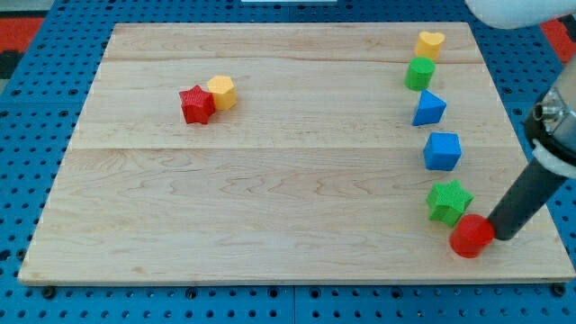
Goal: Push the red star towards the center right
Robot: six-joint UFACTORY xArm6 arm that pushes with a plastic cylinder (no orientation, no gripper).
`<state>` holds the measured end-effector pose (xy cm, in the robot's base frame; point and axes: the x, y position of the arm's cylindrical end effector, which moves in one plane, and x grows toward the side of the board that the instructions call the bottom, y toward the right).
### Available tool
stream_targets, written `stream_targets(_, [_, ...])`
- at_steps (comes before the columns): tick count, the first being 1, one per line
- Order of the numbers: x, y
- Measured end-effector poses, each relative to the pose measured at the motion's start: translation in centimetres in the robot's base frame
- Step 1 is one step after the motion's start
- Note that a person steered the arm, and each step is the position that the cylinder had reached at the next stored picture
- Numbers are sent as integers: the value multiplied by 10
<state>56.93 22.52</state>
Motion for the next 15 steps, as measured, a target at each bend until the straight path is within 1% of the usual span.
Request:
stream_targets(1, [9,-9])
stream_targets(2, [36,20])
stream_targets(3, [49,-1])
stream_targets(4, [49,-47])
stream_targets(5, [49,-136])
stream_targets(6, [26,-235])
stream_targets(7, [-43,-274])
stream_targets(8, [-97,-353])
stream_targets(9, [-158,-376])
stream_targets(10, [-198,-417])
stream_targets(11, [-202,-382])
stream_targets(12, [-201,-300])
stream_targets(13, [-193,-251])
stream_targets(15, [-182,-180])
